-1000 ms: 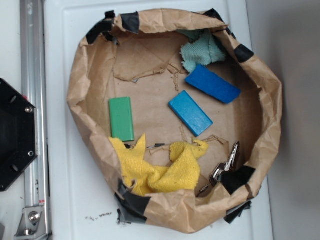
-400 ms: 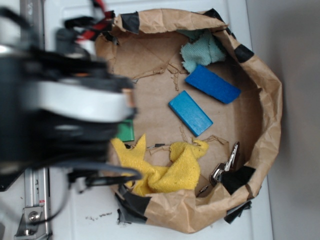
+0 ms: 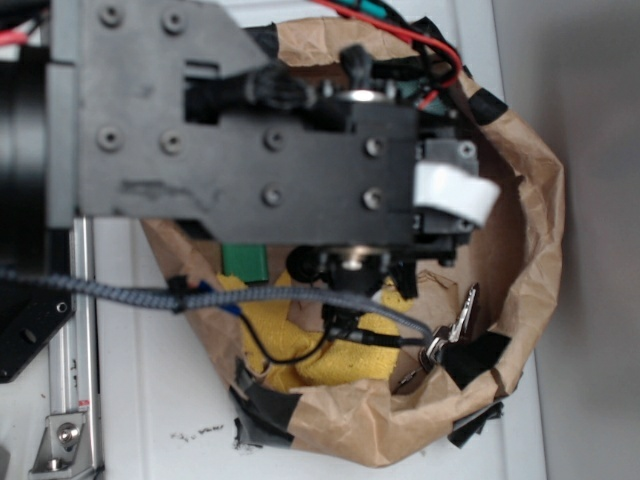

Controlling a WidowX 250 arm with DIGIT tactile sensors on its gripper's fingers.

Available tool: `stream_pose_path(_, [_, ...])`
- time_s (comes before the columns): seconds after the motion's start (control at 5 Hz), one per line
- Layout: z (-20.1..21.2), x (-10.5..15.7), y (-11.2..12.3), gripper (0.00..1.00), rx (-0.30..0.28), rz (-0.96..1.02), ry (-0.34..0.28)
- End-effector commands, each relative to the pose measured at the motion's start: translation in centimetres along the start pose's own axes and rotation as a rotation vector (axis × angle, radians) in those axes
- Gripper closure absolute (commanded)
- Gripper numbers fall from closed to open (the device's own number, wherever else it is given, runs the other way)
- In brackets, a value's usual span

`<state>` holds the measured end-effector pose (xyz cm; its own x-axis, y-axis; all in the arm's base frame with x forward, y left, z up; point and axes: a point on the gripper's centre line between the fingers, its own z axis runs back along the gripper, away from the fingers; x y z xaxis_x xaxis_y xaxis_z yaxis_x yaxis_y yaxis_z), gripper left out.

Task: Grab the blue block.

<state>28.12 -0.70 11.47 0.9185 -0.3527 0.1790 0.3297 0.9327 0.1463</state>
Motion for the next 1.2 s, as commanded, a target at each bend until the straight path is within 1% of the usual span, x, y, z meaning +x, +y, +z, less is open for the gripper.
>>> stream_pose_path(0.0, [-3.2, 1.6, -0.2, 0.00, -0.010, -0.243, -0.076])
stream_pose_path(0.2, [-5.7, 1.0, -0.7, 0.00, -0.068, -0.370, -0.006])
stream_pose_path(0.4, [-8.4, 0.5, -2.2, 0.00, -0.071, -0.423, 0.057])
stream_pose_path(0.6, [-9.5, 0.2, -3.2, 0.00, -0.112, -0.472, 0.060])
stream_pose_path(0.8, [-10.0, -0.1, -4.0, 0.00, -0.240, -0.525, 0.055])
stream_pose_path(1.0, [-9.2, -0.9, -6.0, 0.00, -0.252, -0.564, 0.075])
